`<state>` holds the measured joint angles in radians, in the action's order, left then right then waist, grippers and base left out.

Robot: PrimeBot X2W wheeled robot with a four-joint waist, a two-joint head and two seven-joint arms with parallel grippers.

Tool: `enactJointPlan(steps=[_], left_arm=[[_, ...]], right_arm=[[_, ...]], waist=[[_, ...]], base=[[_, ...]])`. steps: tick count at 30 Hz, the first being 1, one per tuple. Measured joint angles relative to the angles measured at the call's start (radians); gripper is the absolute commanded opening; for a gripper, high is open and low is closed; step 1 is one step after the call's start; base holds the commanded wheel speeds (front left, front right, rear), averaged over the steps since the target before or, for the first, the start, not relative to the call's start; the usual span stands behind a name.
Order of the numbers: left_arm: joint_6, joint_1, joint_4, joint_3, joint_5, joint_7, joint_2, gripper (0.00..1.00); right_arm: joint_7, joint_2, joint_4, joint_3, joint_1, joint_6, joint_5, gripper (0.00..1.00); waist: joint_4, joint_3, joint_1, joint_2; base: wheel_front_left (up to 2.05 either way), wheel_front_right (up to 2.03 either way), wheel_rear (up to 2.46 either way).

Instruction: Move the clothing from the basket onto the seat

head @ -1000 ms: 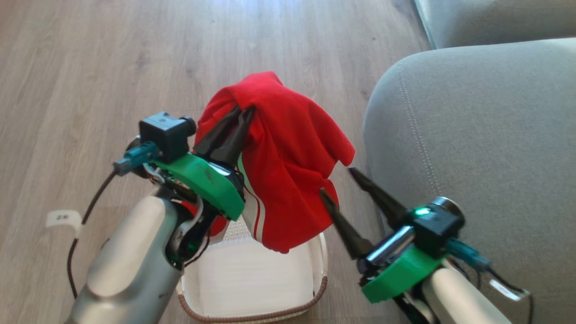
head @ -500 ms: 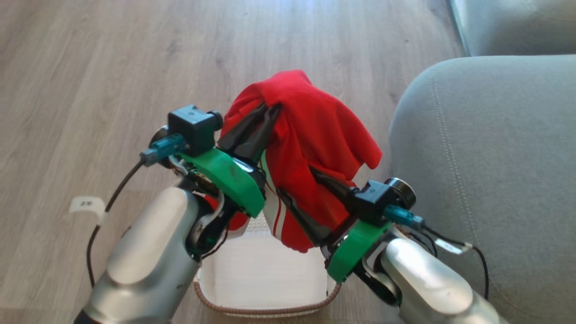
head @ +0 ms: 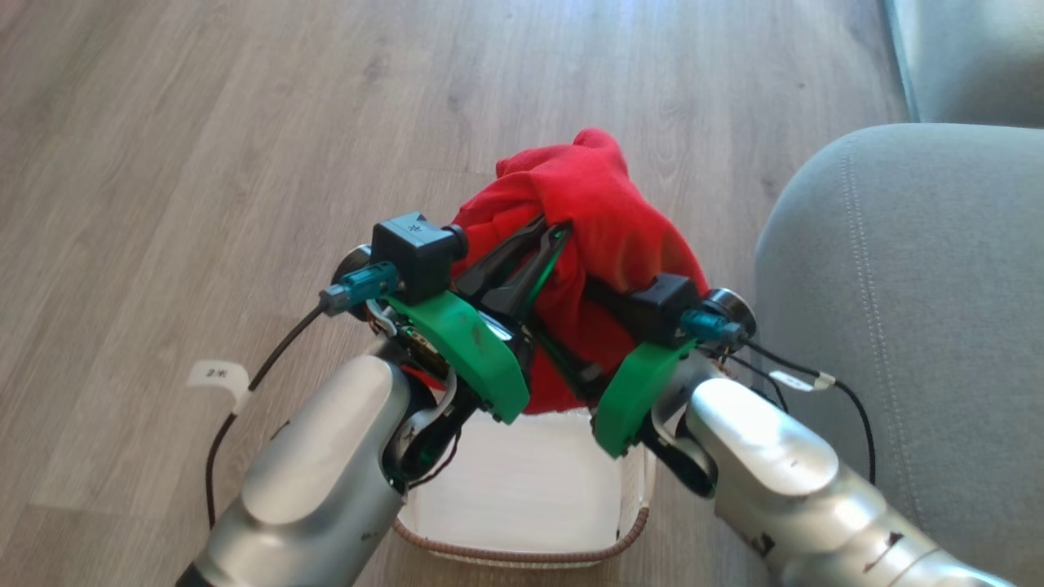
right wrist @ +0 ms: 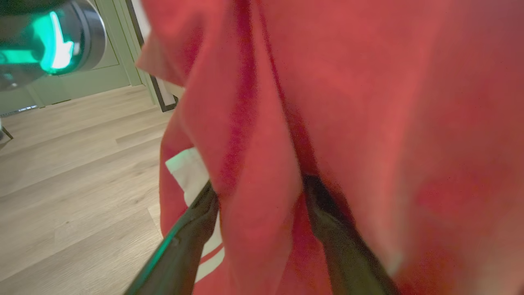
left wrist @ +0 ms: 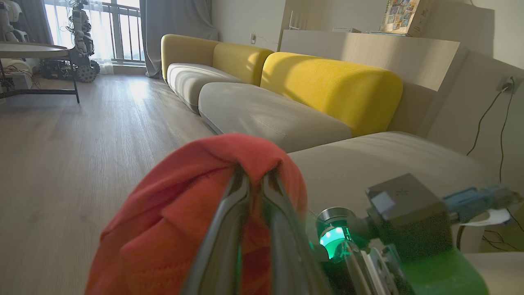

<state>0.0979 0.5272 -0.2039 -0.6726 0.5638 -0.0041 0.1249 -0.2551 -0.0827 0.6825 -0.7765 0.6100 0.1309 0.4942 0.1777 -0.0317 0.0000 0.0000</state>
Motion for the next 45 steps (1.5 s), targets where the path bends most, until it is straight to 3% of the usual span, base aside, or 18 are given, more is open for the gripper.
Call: enactJointPlan(steps=[6, 7, 8, 20, 28, 35, 36, 37, 38, 45], left_arm=[[0.0, 0.0, -0.007, -0.005, 0.013, 0.0, -0.007, 0.0], [0.0, 0.0, -0.009, -0.005, 0.013, 0.0, -0.008, 0.0], [0.0, 0.0, -0.012, -0.006, 0.013, -0.001, -0.008, 0.0], [-0.011, 0.0, -0.028, 0.008, 0.023, -0.024, 0.005, 0.0], [-0.028, -0.005, -0.041, 0.017, 0.023, -0.027, 0.033, 0.0], [-0.037, -0.046, -0.046, 0.028, 0.033, -0.033, 0.055, 0.0], [-0.038, -0.049, -0.046, 0.028, 0.034, -0.033, 0.057, 0.26], [-0.041, -0.05, -0.046, 0.029, 0.04, -0.033, 0.057, 0.69], [-0.046, -0.051, -0.045, 0.031, 0.044, -0.033, 0.058, 1.0], [-0.064, -0.088, -0.024, 0.036, 0.048, -0.031, 0.073, 1.0]], right_arm=[[0.0, 0.012, 0.051, 0.049, 0.019, 0.0, -0.002, 0.99], [0.0, 0.012, 0.049, 0.049, 0.019, 0.0, -0.001, 0.44], [0.0, 0.012, 0.044, 0.047, 0.018, 0.0, 0.0, 0.0], [0.0, 0.012, -0.018, 0.036, 0.011, 0.0, 0.009, 0.0], [0.0, 0.011, -0.182, 0.096, -0.106, 0.0, -0.018, 0.0], [0.0, -0.035, -0.305, 0.172, -0.211, 0.0, -0.063, 0.0], [0.0, -0.041, -0.319, 0.186, -0.225, 0.0, -0.07, 0.0], [0.0, -0.046, -0.334, 0.199, -0.238, 0.0, -0.077, 0.0], [0.0, -0.049, -0.347, 0.21, -0.249, 0.0, -0.083, 0.0], [0.0, -0.08, -0.432, 0.268, -0.301, 0.0, -0.12, 0.0]], waist=[[0.021, -0.004, 0.0, 0.0], [0.023, -0.005, 0.0, 0.0], [0.024, -0.005, 0.0, 0.0], [-0.004, -0.008, 0.0, 0.0], [-0.027, 0.0, 0.0, 0.0], [-0.042, 0.014, 0.0, 0.0], [-0.045, 0.016, 0.0, 0.0], [-0.047, 0.019, 0.0, 0.0], [-0.049, 0.021, 0.0, 0.0], [-0.075, 0.039, 0.0, 0.0]], base=[[0.0, 0.0, 0.0], [0.0, 0.0, 0.0], [0.0, 0.0, 0.0], [0.0, 0.0, 0.0], [0.0, 0.0, 0.0], [0.0, 0.0, 0.0], [0.0, 0.0, 0.0], [0.0, 0.0, 0.0], [0.0, 0.0, 0.0], [0.0, 0.0, 0.0]])
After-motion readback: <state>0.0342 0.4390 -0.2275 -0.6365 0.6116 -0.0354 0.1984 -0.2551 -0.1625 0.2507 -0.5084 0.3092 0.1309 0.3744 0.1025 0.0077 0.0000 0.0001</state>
